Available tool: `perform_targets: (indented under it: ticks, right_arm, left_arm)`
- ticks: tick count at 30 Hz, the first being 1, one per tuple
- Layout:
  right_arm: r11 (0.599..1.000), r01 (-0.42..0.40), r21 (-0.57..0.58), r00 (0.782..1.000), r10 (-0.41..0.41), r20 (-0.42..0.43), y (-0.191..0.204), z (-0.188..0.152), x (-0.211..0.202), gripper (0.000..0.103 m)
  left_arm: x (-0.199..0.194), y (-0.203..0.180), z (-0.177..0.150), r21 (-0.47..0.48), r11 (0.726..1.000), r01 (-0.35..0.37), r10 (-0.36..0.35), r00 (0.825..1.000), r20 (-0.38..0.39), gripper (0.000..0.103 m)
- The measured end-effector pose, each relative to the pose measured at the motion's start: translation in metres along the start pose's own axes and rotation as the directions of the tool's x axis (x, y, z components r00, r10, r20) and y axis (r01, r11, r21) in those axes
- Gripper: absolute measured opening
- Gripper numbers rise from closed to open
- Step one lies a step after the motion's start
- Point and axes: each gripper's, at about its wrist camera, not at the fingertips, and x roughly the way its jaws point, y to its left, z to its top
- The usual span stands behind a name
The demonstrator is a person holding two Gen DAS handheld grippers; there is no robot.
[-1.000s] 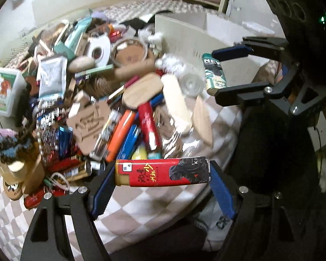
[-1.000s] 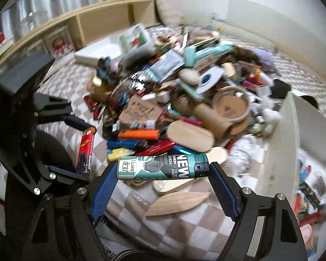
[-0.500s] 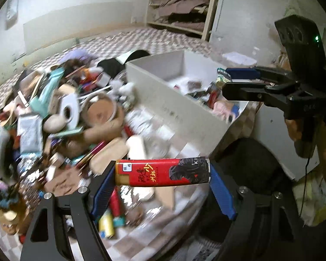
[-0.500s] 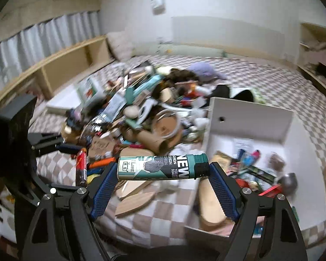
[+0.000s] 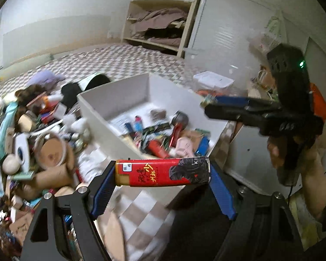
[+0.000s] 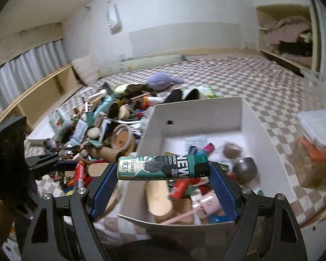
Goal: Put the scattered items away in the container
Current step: 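Carry the red-black lighter and green NEW can over the white box with both tools, then open both tools to drop the lighter and NEW can into the box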
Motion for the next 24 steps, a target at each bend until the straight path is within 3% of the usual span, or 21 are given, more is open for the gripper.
perform_targets:
  ticks: [12,24]
  right_arm:
    - [0.991,0.048,0.122,0.999,-0.047,-0.012,-0.055,-0.01,0.004,0.084]
    - [0.978,0.001,0.207,1.0,-0.001,0.0,-0.078,-0.011,0.015,0.084]
  left_arm:
    - [0.045,-0.029,0.025,0.053,0.998,0.041,-0.04,0.999,-0.021,0.081]
    - [0.087,-0.034,0.032,0.046,0.998,0.046,-0.042,0.997,-0.069,0.081]
